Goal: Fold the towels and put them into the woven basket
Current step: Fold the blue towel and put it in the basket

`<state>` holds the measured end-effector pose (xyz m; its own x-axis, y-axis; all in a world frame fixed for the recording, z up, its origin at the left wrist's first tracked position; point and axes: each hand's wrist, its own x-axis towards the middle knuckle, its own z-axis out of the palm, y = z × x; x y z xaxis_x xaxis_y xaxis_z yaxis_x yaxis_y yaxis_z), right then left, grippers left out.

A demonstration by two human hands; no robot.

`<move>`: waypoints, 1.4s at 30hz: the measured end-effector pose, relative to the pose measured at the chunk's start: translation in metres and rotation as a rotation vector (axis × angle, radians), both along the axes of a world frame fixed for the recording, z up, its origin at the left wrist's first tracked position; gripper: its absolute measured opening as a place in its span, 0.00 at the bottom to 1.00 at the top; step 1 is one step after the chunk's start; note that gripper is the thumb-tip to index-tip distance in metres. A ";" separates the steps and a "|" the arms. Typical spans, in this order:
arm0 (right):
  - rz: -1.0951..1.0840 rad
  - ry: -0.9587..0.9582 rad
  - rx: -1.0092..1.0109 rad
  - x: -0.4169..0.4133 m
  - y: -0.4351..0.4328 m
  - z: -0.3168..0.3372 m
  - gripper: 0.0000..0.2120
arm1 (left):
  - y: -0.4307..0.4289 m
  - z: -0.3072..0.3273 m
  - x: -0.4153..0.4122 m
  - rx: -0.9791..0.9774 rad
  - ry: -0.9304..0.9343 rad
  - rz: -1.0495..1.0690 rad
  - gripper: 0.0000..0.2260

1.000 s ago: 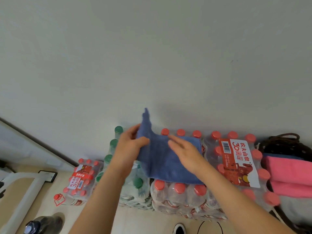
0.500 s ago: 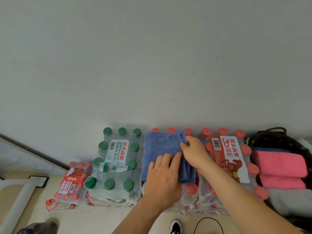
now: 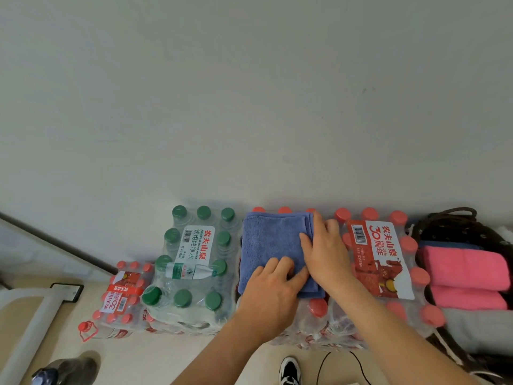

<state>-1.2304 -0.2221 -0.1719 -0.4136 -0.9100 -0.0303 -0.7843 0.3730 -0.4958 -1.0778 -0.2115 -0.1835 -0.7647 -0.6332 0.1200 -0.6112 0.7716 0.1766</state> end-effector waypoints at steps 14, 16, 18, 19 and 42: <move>-0.053 -0.220 0.097 0.000 0.009 -0.001 0.23 | -0.003 0.001 0.006 0.141 -0.194 0.220 0.23; -0.025 -0.179 0.051 0.006 0.009 -0.002 0.24 | 0.000 0.003 0.001 0.153 -0.216 0.239 0.23; -0.010 -0.135 -0.011 0.009 0.008 -0.002 0.25 | 0.002 0.005 -0.002 0.184 -0.227 0.249 0.24; 0.004 -0.124 -0.032 0.009 0.007 -0.002 0.26 | 0.002 0.007 -0.002 0.198 -0.210 0.253 0.25; 0.544 0.224 -0.057 -0.015 -0.023 0.029 0.29 | -0.027 0.000 0.028 -0.108 -0.189 -0.063 0.23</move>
<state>-1.2457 -0.2447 -0.1432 0.1223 -0.9907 0.0594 -0.9432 -0.1347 -0.3037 -1.0493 -0.2387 -0.1838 -0.8174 -0.5749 0.0354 -0.5758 0.8173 -0.0217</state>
